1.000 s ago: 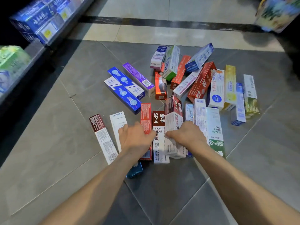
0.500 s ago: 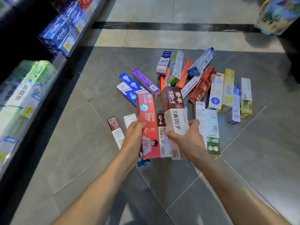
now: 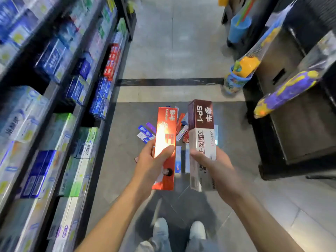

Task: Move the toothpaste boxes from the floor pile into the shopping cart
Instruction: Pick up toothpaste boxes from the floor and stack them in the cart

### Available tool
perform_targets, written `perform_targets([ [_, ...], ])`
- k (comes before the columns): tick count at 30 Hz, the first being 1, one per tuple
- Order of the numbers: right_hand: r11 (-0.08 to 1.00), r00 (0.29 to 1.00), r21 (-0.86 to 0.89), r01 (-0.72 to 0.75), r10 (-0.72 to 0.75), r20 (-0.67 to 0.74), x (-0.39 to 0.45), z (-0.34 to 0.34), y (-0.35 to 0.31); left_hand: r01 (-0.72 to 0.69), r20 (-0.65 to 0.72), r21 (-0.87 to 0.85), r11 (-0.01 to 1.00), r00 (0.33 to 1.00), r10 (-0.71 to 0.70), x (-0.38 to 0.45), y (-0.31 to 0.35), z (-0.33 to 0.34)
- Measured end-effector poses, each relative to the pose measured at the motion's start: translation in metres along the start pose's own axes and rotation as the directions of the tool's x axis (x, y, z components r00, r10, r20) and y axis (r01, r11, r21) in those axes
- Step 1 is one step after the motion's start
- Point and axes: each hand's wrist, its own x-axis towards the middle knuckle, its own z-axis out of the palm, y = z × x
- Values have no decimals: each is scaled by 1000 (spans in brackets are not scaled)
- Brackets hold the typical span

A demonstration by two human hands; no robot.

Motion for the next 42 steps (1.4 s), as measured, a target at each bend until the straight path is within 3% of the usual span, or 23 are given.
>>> perform_targets([
  [4, 993, 995, 50, 103, -103, -3, -83, -27, -106, -91, 18, 7, 996, 996, 91, -78, 92, 41],
  [10, 971, 956, 60, 230, -213, -201, -179, -52, -180, -209, 224, 22, 978, 954, 198, -160, 167, 83],
  [14, 947, 866, 87, 309, -243, -437, -241, -53, -188, -232, 401, 31, 972, 894, 200, -193, 191, 106],
  [17, 935, 758, 111, 338, -201, -620, -288, -51, -180, -236, 566, 78, 969, 810, 152, -214, 195, 119],
  [20, 917, 617, 141, 372, -131, -776, -345, -44, -166, -220, 722, 118, 968, 689, 69, -245, 188, 138],
  [27, 883, 189, 200, 424, 130, -973, -496, -13, -93, -203, 938, 253, 946, 290, -189, -368, 127, 174],
  [31, 869, -66, 194, 455, 250, -966, -591, 25, -46, -242, 920, 388, 890, 44, -389, -456, 72, 178],
  [35, 841, -275, 181, 510, 358, -892, -682, 68, 9, -338, 855, 416, 844, -170, -490, -554, 12, 166],
  [39, 812, -425, 133, 569, 428, -798, -776, 107, 64, -439, 775, 372, 818, -339, -534, -657, -55, 147],
  [42, 797, -506, 126, 590, 488, -711, -845, 131, 106, -471, 714, 353, 809, -423, -558, -735, -103, 128],
])
